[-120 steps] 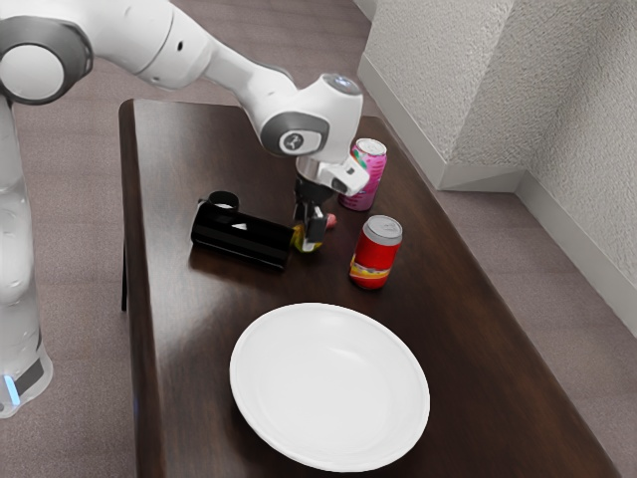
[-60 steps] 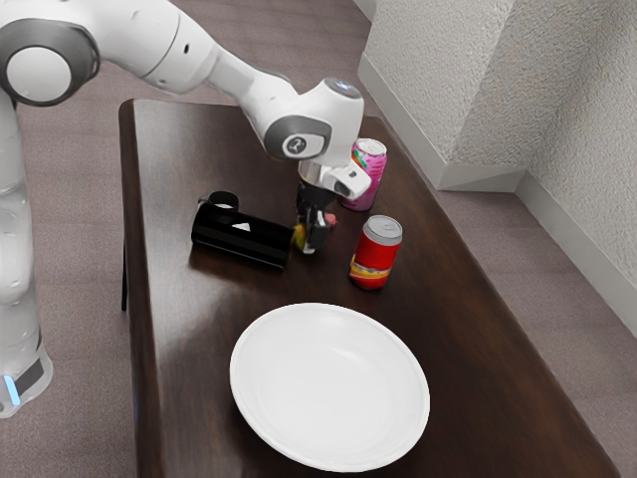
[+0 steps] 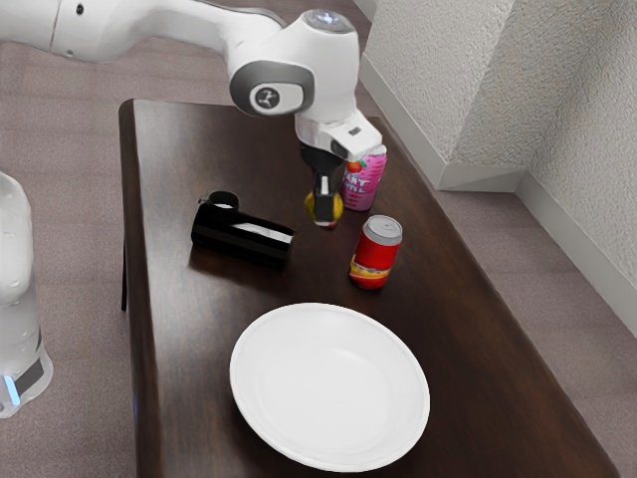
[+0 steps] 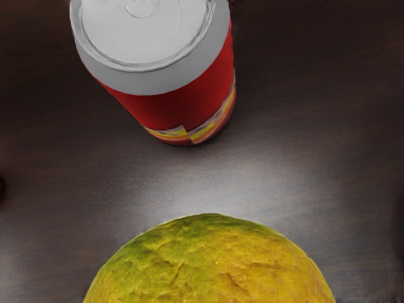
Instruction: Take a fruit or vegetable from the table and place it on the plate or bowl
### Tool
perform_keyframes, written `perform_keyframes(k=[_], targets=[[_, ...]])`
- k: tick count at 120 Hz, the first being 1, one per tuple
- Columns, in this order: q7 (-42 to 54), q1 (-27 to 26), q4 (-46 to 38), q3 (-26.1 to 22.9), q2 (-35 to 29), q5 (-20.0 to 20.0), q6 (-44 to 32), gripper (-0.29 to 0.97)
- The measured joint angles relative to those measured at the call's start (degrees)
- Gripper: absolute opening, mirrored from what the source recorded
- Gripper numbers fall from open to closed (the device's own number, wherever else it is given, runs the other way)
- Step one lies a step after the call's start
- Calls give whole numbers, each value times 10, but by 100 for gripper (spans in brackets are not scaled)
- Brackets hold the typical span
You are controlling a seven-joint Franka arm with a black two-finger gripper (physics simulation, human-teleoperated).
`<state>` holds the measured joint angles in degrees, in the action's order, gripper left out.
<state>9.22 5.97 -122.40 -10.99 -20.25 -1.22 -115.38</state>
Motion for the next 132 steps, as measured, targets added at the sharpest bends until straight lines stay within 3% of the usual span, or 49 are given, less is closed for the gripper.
perform_keyframes(k=[78,124,132], targets=[[11,-5,29,-156,10,11,41,35],[13,-6,39,-188,19,22,40,35],[14,-5,40,-193,18,25,41,47]])
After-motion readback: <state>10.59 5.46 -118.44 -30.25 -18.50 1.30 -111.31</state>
